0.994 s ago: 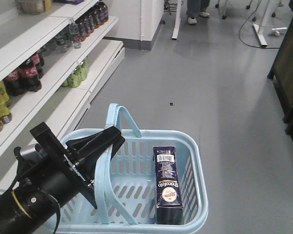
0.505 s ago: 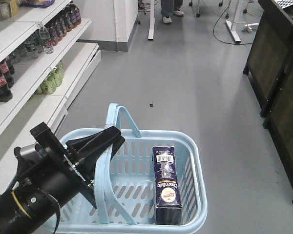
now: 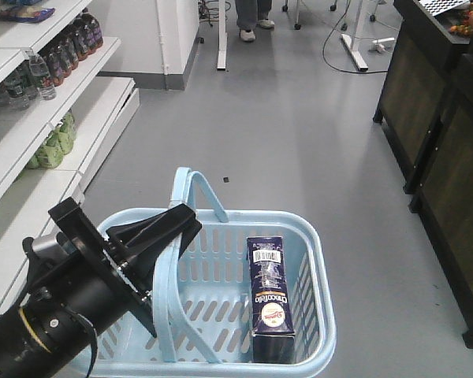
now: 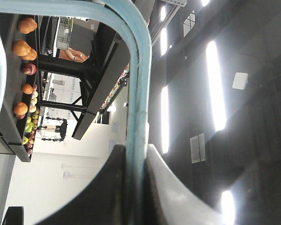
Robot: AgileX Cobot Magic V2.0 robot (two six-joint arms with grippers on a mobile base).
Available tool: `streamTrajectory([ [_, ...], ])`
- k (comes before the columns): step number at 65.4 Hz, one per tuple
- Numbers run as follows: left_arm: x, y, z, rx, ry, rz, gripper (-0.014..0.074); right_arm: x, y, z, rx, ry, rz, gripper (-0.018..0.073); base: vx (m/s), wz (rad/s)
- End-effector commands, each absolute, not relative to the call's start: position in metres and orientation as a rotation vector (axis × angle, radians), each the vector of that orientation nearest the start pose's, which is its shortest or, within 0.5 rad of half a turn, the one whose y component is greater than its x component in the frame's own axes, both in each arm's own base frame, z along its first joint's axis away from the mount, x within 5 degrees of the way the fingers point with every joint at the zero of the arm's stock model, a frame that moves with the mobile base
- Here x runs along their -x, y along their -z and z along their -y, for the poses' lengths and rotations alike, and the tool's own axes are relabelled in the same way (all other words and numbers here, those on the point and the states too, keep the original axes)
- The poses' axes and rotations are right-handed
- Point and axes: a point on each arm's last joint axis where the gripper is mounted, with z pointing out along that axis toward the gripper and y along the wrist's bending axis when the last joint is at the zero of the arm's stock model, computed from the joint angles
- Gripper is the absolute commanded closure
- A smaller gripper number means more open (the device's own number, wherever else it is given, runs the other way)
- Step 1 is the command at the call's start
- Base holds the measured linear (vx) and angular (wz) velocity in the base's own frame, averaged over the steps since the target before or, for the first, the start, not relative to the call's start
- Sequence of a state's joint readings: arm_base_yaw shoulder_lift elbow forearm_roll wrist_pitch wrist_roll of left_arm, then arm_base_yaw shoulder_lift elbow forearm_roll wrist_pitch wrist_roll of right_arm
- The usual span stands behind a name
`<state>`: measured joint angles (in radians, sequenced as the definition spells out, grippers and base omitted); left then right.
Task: Left arm holds basket, right arm returns cookies
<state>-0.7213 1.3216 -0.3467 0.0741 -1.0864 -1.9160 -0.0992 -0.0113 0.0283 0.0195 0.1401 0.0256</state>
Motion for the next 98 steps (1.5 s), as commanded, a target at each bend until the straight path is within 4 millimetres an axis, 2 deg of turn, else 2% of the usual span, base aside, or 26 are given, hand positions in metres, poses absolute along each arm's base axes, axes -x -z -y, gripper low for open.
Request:
streamTrajectory([
  [1,-0.1659,-0.2721,0.1549,0.784,2.29,-1.297,0.0596,-0.0563,-0.193,0.0059,-0.108,0.056,-1.569,0.0565,0.23,-0.05],
  [98,-0.166,-0.2721,0.1549,0.784,2.29,-1.297,0.0596,-0.0563,-0.193,0.0059,-0.108,0.056,-1.569,0.0565,0.36,0.0],
])
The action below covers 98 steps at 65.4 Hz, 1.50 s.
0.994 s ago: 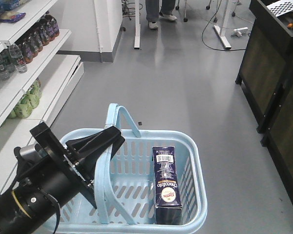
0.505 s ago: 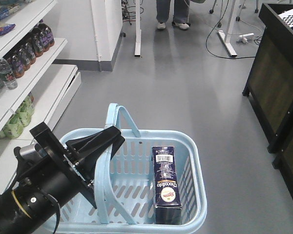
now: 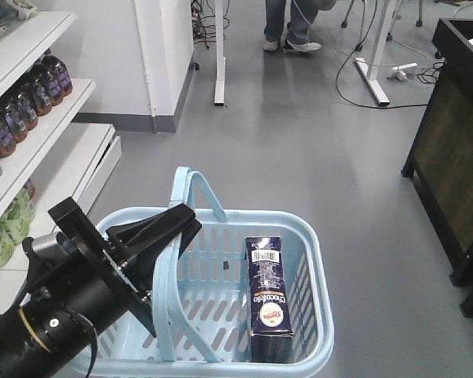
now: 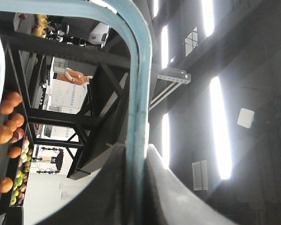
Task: Left arm holds basket, right arm returns cookies
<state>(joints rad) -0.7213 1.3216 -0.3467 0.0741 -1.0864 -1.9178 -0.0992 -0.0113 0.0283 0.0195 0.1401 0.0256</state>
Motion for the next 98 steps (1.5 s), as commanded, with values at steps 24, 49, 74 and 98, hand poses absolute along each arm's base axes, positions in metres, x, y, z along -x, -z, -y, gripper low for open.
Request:
streamTrajectory([
  [24,-0.166,-0.2721,0.1549,0.784,2.29,-1.297,0.0596,-0.0563,-0.193,0.0059,-0.108,0.056,-1.569,0.0565,0.44,0.02],
  [49,-0.166,-0.2721,0.1549,0.784,2.29,-1.297,0.0596,-0.0563,-0.193,0.0059,-0.108,0.056,-1.569,0.0565,0.43,0.05],
  [74,-0.166,-0.2721,0.1549,0.784,2.29,-1.297,0.0596,-0.0563,-0.193,0.0059,-0.108,0.056,-1.569,0.0565,0.39,0.04],
  [98,-0.166,-0.2721,0.1548,0.785,2.289,-1.296,0.0596,-0.0563,-0.193,0.0059,-0.108,0.056,-1.569,0.0565,0.34,0.05],
])
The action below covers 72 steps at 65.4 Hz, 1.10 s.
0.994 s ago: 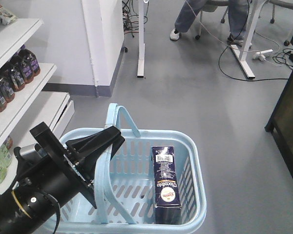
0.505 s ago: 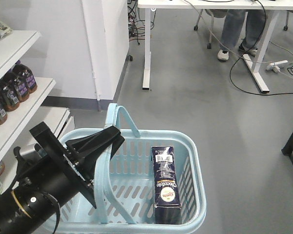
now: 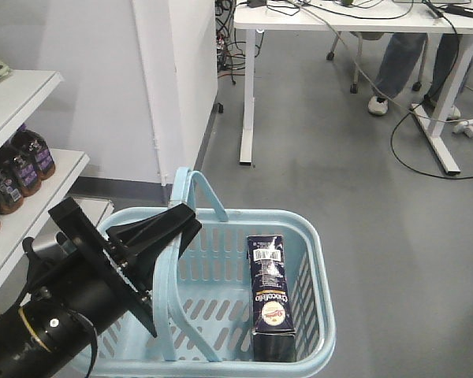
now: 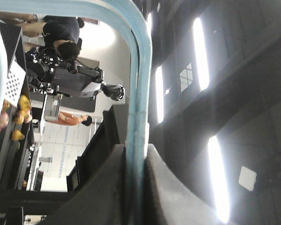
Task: Left arm holds basket, right arm returns cookies
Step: 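Drive the base toward the snack shelves, basket held in left gripper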
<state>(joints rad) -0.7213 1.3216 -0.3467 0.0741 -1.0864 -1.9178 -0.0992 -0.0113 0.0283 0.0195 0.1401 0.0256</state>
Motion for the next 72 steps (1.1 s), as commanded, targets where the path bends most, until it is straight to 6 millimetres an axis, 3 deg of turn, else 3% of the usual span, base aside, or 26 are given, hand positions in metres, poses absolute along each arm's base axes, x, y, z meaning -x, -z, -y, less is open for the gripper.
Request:
streamTrajectory([
  [1,-0.166,-0.2721,0.1548,0.785,2.289,-1.296,0.0596,-0.0563,-0.193,0.0059,-0.108,0.056,-1.569,0.0565,0.29,0.18],
  [24,-0.166,-0.2721,0.1548,0.785,2.289,-1.296,0.0596,-0.0563,-0.193,0.0059,-0.108,0.056,-1.569,0.0565,0.24,0.38],
  [72,-0.166,-0.2721,0.1549,0.784,2.29,-1.297,0.0596,-0.0563,-0.193,0.0059,-0.108,0.056,-1.569,0.0565,0.15,0.67],
])
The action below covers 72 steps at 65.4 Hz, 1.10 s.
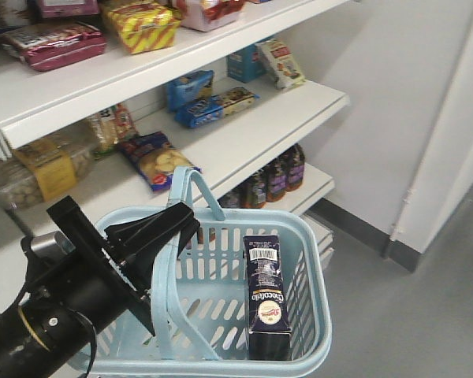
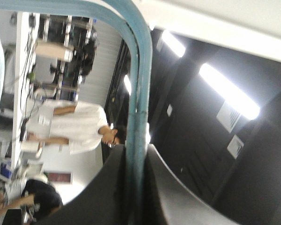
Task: Left arm holds basket, right arm returns cookies
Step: 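Drive the base toward the snack shelves, basket held in left gripper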
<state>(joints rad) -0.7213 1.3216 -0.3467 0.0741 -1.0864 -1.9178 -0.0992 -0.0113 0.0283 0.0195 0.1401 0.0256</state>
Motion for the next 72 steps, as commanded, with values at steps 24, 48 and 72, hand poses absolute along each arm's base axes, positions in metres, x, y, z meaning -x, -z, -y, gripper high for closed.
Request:
streamTrajectory([
  [24,-0.166,-0.2721,0.1549,0.784,2.29,-1.297,0.0596,-0.0563,-0.193,0.0059,-0.108,0.056,-1.569,0.0565,0.11,0.54],
  [48,-0.166,-0.2721,0.1549,0.784,2.29,-1.297,0.0596,-0.0563,-0.193,0.0059,-0.108,0.056,-1.569,0.0565,0.06,0.4],
  [72,-0.166,-0.2721,0.1549,0.784,2.29,-1.297,0.0596,-0.0563,-0.193,0.0059,-0.108,0.056,-1.569,0.0565,0.03,0.44],
])
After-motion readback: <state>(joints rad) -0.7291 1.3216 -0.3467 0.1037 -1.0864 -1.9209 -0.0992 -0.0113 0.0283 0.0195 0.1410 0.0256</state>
